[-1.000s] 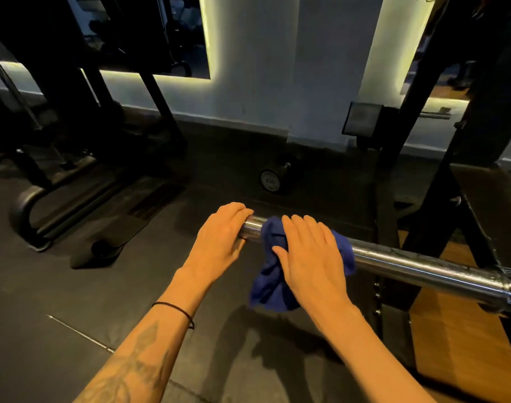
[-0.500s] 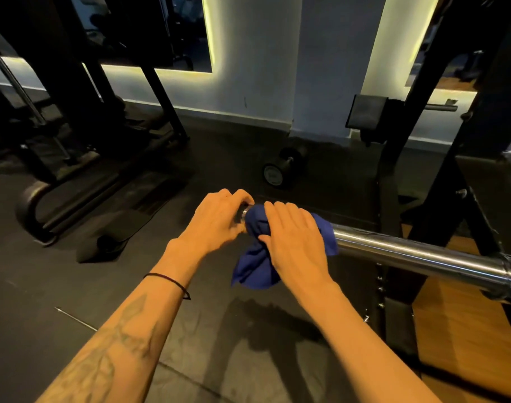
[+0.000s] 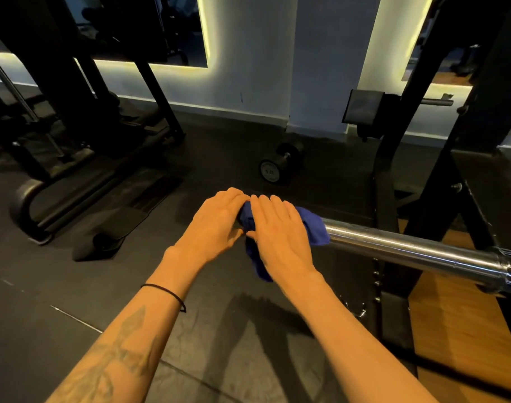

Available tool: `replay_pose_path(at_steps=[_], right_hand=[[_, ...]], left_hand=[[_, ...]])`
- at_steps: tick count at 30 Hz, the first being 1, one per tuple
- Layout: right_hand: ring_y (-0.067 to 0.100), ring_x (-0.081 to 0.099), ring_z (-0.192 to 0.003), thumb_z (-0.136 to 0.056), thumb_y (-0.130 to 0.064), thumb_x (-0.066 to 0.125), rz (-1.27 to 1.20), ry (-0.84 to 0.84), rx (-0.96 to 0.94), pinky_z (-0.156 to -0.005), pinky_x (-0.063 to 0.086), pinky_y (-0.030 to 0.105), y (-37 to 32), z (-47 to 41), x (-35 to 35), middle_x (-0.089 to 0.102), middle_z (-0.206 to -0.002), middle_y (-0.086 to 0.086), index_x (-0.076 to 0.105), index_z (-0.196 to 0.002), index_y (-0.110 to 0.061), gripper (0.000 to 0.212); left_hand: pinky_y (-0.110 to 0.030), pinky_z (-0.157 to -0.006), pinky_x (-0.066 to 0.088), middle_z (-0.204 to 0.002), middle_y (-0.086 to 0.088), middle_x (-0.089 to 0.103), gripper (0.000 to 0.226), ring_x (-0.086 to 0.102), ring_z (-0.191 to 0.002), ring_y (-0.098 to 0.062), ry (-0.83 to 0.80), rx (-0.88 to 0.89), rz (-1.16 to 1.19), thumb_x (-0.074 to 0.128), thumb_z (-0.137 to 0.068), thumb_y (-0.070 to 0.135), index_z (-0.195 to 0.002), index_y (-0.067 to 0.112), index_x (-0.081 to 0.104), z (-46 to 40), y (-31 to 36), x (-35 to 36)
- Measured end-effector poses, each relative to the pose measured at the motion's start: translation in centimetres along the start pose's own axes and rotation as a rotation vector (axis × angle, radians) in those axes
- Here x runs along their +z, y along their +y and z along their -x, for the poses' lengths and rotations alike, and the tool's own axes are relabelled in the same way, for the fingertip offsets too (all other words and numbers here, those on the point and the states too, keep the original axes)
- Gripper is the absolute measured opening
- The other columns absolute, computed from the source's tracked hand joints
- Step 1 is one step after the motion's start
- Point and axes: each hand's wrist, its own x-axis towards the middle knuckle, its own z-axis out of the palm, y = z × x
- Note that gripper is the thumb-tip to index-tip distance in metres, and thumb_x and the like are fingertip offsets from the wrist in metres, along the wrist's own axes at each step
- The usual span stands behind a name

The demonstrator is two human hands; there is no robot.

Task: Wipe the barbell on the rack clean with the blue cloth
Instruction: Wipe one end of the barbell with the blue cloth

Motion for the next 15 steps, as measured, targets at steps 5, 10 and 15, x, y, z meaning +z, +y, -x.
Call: replay_pose_path(at_steps=[5,10,15], right_hand=[[0.026,0.056,-0.085,-0.083,-0.036,0.072,0.051,0.047,0.028,-0.081,0.046,0.041,3.4,2.4,-1.2,0.058,-0.096,0.005,0.056,-0.111,-0.012,0.04],[0.029,0.057,-0.102,-0.084,-0.034,0.077,0.051,0.016,0.125,-0.094,0.044,0.043,3.2,3.0,-1.7,0.061,-0.111,0.01,0.055,-0.121,-0.009,0.049],[0.025,0.054,-0.096,-0.078,-0.036,0.083,0.132,-0.027,0.019,-0.086,0.042,0.038,-0.5,0.2,-0.8,0.058,-0.105,0.006,0.053,-0.122,-0.01,0.06]], left_hand=[[-0.039,-0.076,0.049,-0.111,-0.005,0.058,0.059,0.056,-0.092,-0.024,0.074,-0.007,-0.15,0.088,-0.065,0.017,-0.117,0.013,0.061,-0.1,0.6,0.7],[-0.041,-0.084,0.048,-0.114,-0.007,0.06,0.063,0.059,-0.095,-0.026,-0.004,0.032,-0.217,0.084,-0.07,0.021,-0.127,0.014,0.06,-0.6,0.1,0.1],[-0.045,-0.086,0.05,-0.11,-0.008,0.068,0.075,0.065,-0.097,-0.029,-0.103,0.027,-0.065,0.079,-0.07,0.012,-0.136,0.016,0.043,-1.8,-0.6,-0.6]])
